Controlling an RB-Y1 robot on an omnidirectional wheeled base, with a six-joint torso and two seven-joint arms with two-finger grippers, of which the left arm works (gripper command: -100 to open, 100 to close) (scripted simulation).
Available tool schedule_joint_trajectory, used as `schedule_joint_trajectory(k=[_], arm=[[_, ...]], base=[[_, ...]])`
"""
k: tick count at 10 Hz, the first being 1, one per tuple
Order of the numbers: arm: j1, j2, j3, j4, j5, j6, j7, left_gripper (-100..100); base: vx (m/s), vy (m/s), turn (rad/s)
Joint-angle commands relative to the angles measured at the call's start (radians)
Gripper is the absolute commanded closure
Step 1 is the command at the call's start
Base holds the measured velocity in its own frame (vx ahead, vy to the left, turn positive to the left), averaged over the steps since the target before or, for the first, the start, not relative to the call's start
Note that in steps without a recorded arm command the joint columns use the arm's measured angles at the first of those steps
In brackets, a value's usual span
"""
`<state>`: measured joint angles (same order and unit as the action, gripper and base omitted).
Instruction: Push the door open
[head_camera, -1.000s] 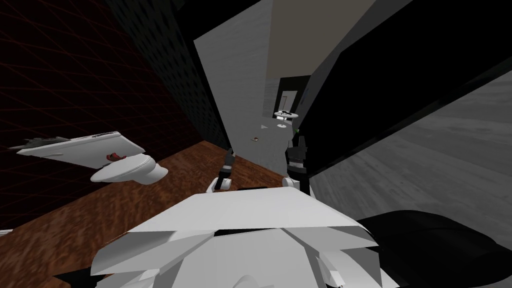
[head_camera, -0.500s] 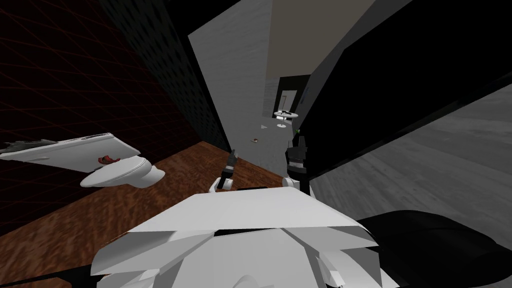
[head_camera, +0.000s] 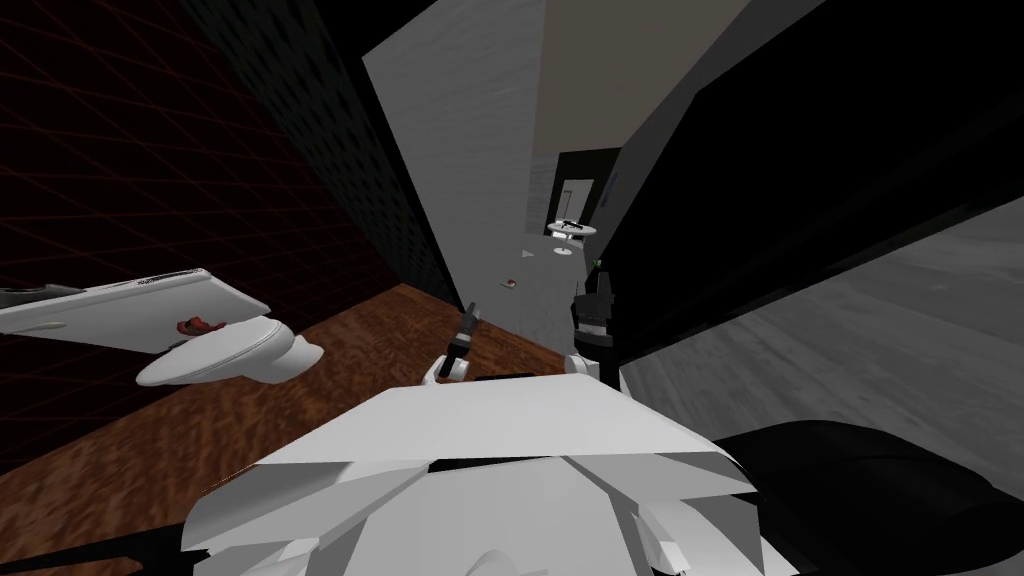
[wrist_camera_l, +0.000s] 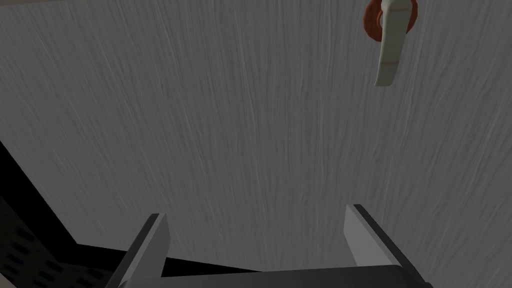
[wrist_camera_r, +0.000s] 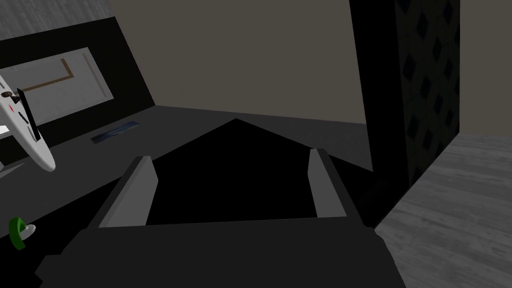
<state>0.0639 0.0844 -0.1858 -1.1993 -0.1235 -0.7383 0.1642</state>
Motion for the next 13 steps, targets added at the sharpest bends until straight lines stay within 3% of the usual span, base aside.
schedule_joint_trajectory(k=[1,3,4,12,13], arm=[[-0.014,-0.001,-0.008,0.037,-0.003,-0.003,0.003,-100],[-0.033,-0.005,-0.019,0.088,-0.008,-0.008,0.004,-100],[-0.033,-0.005,-0.019,0.088,-0.008,-0.008,0.004,-100],[-0.103,-0.022,-0.059,0.272,-0.026,-0.027,0.01,-100],[-0.118,-0.027,-0.067,0.311,-0.029,-0.031,0.011,-100]], base=[[0.067,0.005,-0.019],[0.087,0.006,-0.02],[0.073,0.006,-0.005],[0.092,0.004,-0.016],[0.111,-0.006,-0.027]])
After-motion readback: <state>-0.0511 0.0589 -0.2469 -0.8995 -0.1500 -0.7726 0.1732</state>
